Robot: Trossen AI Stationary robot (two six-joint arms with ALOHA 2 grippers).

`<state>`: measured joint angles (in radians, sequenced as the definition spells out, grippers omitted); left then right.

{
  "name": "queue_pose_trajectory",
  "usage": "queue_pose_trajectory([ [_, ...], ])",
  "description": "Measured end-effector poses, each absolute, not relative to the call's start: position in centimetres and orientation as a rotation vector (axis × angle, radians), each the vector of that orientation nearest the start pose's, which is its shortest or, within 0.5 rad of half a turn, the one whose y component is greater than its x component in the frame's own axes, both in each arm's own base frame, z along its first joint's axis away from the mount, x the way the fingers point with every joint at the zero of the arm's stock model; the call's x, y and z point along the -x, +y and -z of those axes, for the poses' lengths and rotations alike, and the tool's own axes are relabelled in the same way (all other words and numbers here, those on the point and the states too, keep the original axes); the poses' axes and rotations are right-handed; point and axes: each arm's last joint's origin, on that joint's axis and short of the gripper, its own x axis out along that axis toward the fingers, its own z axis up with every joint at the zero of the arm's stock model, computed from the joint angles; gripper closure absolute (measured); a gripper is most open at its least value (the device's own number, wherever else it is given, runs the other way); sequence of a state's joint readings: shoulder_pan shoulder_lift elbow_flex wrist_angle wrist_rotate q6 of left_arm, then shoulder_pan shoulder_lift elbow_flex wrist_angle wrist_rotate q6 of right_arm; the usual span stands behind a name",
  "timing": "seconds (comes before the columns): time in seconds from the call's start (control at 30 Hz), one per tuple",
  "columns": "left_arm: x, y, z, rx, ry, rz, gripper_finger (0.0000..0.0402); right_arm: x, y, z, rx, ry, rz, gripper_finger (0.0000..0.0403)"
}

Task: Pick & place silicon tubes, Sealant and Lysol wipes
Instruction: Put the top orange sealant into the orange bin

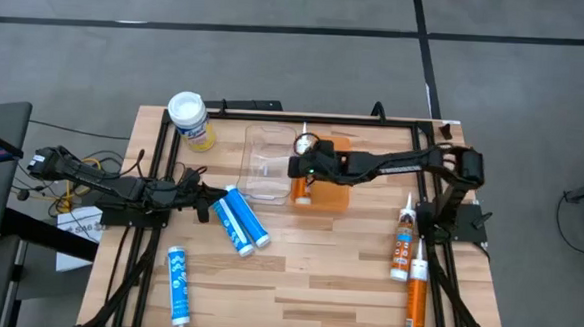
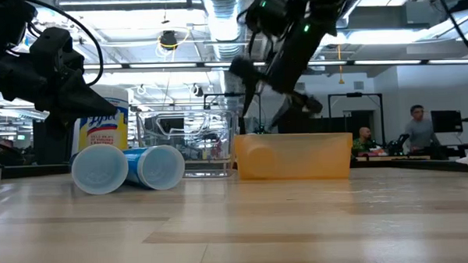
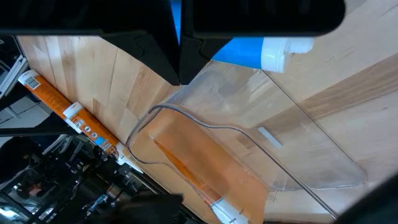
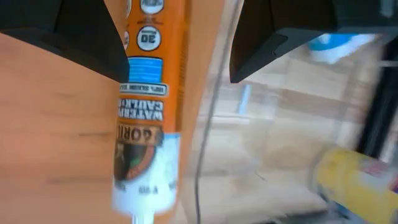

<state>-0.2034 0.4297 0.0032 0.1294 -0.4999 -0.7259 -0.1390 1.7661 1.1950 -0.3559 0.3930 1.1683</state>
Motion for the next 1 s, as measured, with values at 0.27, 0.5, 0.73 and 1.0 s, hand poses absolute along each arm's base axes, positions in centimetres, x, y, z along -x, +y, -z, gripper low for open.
queue_pose_trajectory([
  [0.27, -11.7, -1.0, -13.9, 0.614, 0.162, -0.375, 0.0401, -30.7, -5.1, -27.0, -0.901, 0.636, 0.875, 0.0132],
  [0.5, -11.7, -1.0, -13.9, 0.613, 0.162, -0.375, 0.0401, -23.7, -2.4, -29.6, -0.999, 0.988, 0.857, 0.0132],
  [0.73, -11.7, -1.0, -13.9, 0.612, 0.162, -0.375, 0.0401, -19.2, 1.5, -30.3, -1.163, 1.316, 0.964, 0.0132],
  [1.0, -11.7, -1.0, -13.9, 0.612, 0.162, -0.376, 0.0401, -17.5, 6.2, -30.2, -1.151, 1.480, 1.032, 0.0133],
])
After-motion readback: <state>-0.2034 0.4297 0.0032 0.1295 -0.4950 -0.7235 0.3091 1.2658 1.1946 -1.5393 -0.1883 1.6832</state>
